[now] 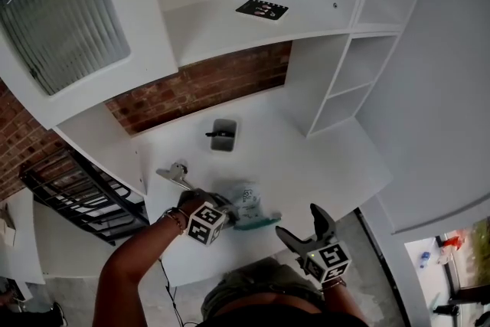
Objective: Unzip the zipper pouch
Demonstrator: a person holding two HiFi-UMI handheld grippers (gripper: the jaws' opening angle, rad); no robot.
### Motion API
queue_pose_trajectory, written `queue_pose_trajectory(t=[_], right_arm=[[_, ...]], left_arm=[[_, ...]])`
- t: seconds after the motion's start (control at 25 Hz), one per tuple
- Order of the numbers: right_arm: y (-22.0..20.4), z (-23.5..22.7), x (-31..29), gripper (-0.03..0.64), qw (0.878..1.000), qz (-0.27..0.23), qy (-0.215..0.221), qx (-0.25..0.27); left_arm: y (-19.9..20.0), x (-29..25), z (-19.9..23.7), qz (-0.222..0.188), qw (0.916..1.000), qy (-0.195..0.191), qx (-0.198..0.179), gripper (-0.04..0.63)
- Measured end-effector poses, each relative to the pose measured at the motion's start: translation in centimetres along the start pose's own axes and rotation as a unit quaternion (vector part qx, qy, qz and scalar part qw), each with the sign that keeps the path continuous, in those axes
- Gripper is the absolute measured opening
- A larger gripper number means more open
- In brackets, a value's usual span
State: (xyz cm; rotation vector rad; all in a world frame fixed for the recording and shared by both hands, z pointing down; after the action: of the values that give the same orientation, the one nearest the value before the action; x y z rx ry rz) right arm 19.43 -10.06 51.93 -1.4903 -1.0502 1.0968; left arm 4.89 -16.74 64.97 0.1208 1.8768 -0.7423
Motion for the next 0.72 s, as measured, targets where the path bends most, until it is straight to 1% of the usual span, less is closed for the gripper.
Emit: queue_pose_trajectory(t=[0.08, 0.16, 0.28, 0.4, 0.48, 0.56, 0.64, 0.72], right_arm=[[0.1, 0.3, -0.3, 0.459, 1.000, 0.002, 0.010, 0.008], [0.3, 0.6, -0.5, 0.437, 1.000, 0.003, 0.019, 0.012], [0.2, 1.0, -0.7, 0.431, 1.000, 0.003, 0.024, 0.012], [0.2, 1.5, -0.9, 0.430, 1.000, 0.003, 0.027, 0.010], [0.4, 1.8, -1.1, 0.426, 0.999, 0.003, 0.032, 0.014], [0.5, 2.0, -1.2, 0.420, 0.999, 0.003, 0.037, 0.017], [0.6, 2.1, -1.4, 0.414, 0.999, 0.003, 0.038, 0.019], [0.7, 2.3, -1.7, 0.408, 0.999, 0.005, 0.041, 0.024]], left_arm=[[0.6, 1.0, 1.1, -0.025, 0.9985, 0.022, 0.044, 0.011], [0.9, 2.1, 2.2, -0.049, 0.9943, 0.047, 0.083, 0.011], [1.1, 3.6, 3.9, -0.077, 0.9846, 0.088, 0.130, 0.011], [1.0, 4.8, 5.1, -0.100, 0.9738, 0.121, 0.164, 0.011], [1.1, 5.6, 5.7, -0.122, 0.9635, 0.141, 0.192, 0.011], [1.5, 6.5, 6.6, -0.148, 0.9497, 0.167, 0.219, 0.011], [1.8, 7.4, 7.4, -0.167, 0.9360, 0.195, 0.241, 0.011], [2.0, 7.9, 7.8, -0.179, 0.9257, 0.211, 0.258, 0.011]])
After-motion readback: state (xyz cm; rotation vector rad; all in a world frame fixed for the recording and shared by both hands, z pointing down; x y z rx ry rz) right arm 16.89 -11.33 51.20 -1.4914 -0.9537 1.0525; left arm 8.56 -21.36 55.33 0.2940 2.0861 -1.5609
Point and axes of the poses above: the fingertips, and each gripper's own axes: x backward along the fingers, z to its left, y out of its top, the point moved 2 cm from there along x, backward along the fingers, and after that the axes turned 7 degrees about -z, right-handed, at the moved point
